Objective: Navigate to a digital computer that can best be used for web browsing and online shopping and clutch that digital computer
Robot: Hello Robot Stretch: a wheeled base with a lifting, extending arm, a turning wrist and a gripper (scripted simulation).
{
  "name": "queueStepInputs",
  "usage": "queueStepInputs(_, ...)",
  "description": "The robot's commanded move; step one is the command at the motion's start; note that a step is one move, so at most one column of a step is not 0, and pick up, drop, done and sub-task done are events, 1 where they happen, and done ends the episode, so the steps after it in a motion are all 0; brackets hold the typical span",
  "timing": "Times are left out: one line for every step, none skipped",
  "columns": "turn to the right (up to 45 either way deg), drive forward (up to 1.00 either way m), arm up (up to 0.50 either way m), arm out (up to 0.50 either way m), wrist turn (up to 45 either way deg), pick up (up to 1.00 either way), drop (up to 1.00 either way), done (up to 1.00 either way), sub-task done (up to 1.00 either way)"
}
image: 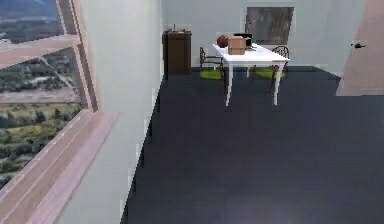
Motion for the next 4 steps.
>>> queueStepInputs(0.0,1.0,0.0,0.0,0.0,0.0,0.0,0.0,0.0)
queueStepInputs(0.0,1.0,0.0,0.0,0.0,0.0,0.0,0.0,0.0)
queueStepInputs(-12.0,0.0,0.0,0.0,0.0,0.0,0.0,0.0,0.0)
queueStepInputs(0.0,0.2,0.0,0.0,0.0,0.0,0.0,0.0,0.0)
